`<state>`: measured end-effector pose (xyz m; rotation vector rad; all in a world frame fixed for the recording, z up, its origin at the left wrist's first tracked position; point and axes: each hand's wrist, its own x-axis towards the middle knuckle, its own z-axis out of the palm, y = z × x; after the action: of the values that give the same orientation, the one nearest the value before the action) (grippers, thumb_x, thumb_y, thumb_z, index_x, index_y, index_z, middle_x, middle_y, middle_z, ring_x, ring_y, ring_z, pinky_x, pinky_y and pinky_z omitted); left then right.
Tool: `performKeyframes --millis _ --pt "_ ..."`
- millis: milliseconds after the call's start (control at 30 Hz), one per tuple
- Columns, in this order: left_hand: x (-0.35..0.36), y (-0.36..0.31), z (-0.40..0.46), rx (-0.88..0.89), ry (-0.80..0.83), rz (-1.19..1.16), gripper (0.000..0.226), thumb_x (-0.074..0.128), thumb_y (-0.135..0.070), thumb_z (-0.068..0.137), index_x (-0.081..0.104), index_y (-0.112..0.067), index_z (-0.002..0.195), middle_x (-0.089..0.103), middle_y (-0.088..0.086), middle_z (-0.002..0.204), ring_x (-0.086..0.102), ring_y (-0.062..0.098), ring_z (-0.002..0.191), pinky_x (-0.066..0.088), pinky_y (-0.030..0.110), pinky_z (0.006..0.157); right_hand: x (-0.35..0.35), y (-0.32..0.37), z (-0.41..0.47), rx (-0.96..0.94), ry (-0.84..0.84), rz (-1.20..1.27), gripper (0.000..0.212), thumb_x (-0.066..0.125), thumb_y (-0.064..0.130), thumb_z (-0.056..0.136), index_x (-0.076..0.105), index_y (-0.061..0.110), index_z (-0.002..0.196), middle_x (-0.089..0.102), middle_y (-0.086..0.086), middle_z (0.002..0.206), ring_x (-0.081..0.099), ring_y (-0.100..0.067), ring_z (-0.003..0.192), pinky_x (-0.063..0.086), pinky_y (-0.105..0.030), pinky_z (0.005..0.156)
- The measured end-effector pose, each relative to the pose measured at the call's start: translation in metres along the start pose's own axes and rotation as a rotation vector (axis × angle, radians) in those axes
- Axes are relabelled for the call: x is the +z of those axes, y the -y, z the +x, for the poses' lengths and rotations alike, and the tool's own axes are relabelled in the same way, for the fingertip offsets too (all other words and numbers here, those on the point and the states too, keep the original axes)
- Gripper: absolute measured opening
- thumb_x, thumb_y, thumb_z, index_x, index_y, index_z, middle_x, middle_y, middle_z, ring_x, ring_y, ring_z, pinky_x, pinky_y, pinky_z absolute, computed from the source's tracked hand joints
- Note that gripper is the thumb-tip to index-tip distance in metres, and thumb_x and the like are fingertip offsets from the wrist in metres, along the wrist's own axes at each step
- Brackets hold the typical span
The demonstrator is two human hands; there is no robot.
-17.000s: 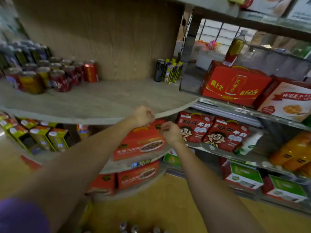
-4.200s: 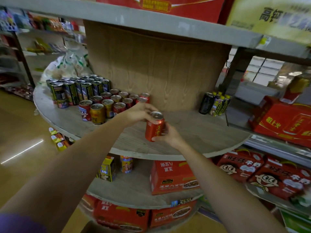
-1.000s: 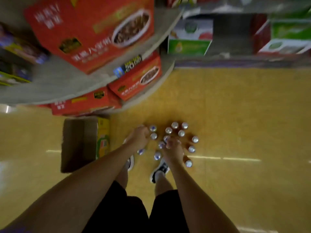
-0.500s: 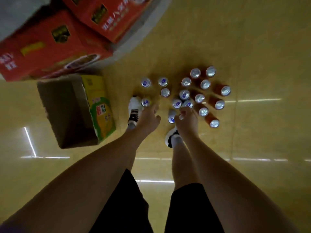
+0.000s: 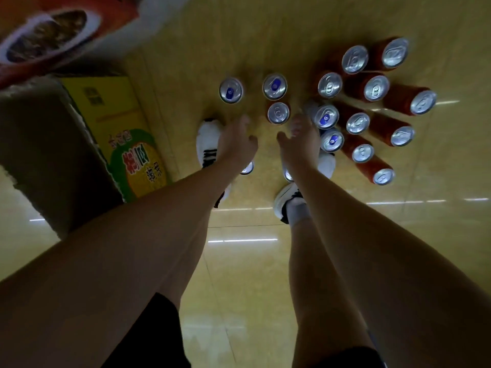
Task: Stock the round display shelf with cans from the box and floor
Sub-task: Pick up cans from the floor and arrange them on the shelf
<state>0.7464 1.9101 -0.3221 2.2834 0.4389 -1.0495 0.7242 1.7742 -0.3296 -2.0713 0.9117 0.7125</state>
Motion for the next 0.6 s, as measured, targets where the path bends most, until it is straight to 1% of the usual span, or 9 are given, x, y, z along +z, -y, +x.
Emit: performKeyframes --millis 67,133,167,267,367,467,533,600 --pt "0.001 0.008 0.016 0.045 0.031 0.044 0.039 0.058 -0.008 0.083 0.059 -0.007 0.121 0.066 0.012 0.114 0.060 0.029 0.106 0.051 0.043 0.087 0.012 0.004 0.013 0.010 -0.024 0.008 0.034 0.069 0.018 0.072 0.059 0.011 0.104 0.064 -0.010 0.102 0.060 -0.024 0.089 0.042 -0.027 0.071" --pt "0.003 0.014 0.029 0.086 0.060 0.091 0.035 0.055 -0.010 0.085 0.059 -0.007 0.120 0.067 0.012 0.112 0.061 0.028 0.104 0.051 0.043 0.087 0.022 0.007 0.026 0.019 -0.050 0.035 0.039 0.070 0.019 0.070 0.058 0.012 0.106 0.064 -0.009 0.105 0.061 -0.026 0.094 0.048 -0.031 0.077" --pt "0.004 0.017 0.035 0.104 0.067 0.105 0.032 0.054 -0.010 0.086 0.059 -0.008 0.117 0.067 0.012 0.110 0.062 0.028 0.101 0.052 0.043 0.085 0.027 0.008 0.031 0.024 -0.053 0.030 0.043 0.072 0.020 0.070 0.058 0.011 0.109 0.064 -0.010 0.108 0.060 -0.026 0.098 0.047 -0.031 0.081" --pt "0.007 0.018 0.047 0.142 0.078 0.134 0.029 0.050 -0.012 0.084 0.059 -0.009 0.112 0.067 0.009 0.103 0.062 0.026 0.095 0.053 0.045 0.080 0.037 0.012 0.046 0.040 -0.072 -0.015 0.052 0.076 0.021 0.071 0.057 0.006 0.118 0.059 -0.012 0.120 0.054 -0.028 0.110 0.041 -0.030 0.090" --pt "0.009 0.015 0.055 0.169 0.096 0.157 0.031 0.052 -0.010 0.086 0.057 -0.010 0.117 0.066 0.009 0.108 0.061 0.025 0.099 0.052 0.043 0.081 0.045 0.013 0.056 0.067 -0.070 -0.090 0.059 0.076 0.024 0.074 0.054 0.009 0.126 0.053 -0.012 0.129 0.047 -0.031 0.119 0.034 -0.034 0.098" --pt "0.013 0.015 0.063 0.173 0.097 0.173 0.031 0.054 -0.010 0.087 0.056 -0.010 0.118 0.065 0.009 0.110 0.060 0.025 0.103 0.052 0.044 0.083 0.049 0.011 0.062 0.107 -0.045 -0.213 0.070 0.078 0.035 0.076 0.047 0.013 0.134 0.047 -0.009 0.138 0.041 -0.032 0.124 0.030 -0.033 0.099" --pt "0.015 0.016 0.067 0.169 0.109 0.178 0.032 0.054 -0.010 0.088 0.056 -0.009 0.120 0.065 0.010 0.112 0.060 0.025 0.104 0.051 0.044 0.085 0.052 0.008 0.066 0.107 -0.027 -0.192 0.074 0.079 0.034 0.075 0.044 0.013 0.136 0.046 -0.010 0.139 0.043 -0.032 0.125 0.035 -0.034 0.098" --pt "0.017 0.017 0.070 0.183 0.112 0.183 0.031 0.055 -0.010 0.088 0.056 -0.007 0.119 0.065 0.011 0.112 0.060 0.025 0.105 0.051 0.045 0.086 0.055 0.005 0.069 0.105 -0.011 -0.131 0.076 0.082 0.030 0.073 0.043 0.013 0.136 0.048 -0.011 0.136 0.050 -0.031 0.121 0.040 -0.033 0.093"
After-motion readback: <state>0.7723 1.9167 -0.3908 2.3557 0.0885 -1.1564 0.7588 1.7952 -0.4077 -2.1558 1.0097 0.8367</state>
